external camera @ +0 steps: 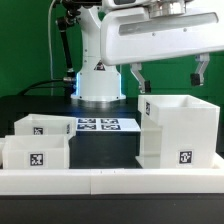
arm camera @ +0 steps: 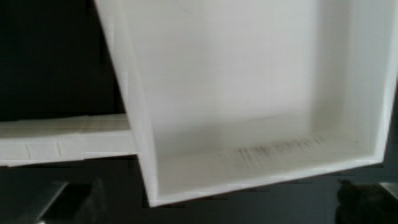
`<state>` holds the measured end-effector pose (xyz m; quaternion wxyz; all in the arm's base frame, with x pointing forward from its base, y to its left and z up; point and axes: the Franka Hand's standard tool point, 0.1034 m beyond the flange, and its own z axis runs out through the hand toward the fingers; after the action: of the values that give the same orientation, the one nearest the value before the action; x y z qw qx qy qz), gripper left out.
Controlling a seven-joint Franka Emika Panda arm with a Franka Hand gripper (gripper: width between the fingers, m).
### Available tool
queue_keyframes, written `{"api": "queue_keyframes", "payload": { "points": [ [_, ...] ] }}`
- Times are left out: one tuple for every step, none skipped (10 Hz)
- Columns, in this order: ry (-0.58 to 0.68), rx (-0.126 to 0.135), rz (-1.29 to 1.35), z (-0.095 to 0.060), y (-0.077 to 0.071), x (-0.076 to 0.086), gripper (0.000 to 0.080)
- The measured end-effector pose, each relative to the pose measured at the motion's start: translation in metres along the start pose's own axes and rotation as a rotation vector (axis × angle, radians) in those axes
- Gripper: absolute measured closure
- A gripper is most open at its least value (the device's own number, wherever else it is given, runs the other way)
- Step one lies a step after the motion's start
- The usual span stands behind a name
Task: Assemble drawer
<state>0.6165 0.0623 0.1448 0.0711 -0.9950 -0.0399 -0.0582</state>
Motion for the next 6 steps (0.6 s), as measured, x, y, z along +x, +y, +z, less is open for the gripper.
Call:
{"api": "queue_keyframes", "payload": {
  "points": [
    [0.002, -0.002, -0.096, -0.004, 0.017, -0.005, 0.0151],
    [0.001, -0.006, -0.112, -0.008, 0.039, -0.012, 0.0151],
    [-0.002, -0.011, -0.162, -0.01, 0.061, -0.021, 0.0151],
    [-0.006, -0.012, -0.194, -0.01, 0.088, -0.031, 0.0151],
    [0.0, -0.019, -0.225, -0.007, 0.108, -0.037, 0.0151],
    [-0.002, -0.025, -0.225, -0.001, 0.124, -0.042, 0.0151]
  ]
}}
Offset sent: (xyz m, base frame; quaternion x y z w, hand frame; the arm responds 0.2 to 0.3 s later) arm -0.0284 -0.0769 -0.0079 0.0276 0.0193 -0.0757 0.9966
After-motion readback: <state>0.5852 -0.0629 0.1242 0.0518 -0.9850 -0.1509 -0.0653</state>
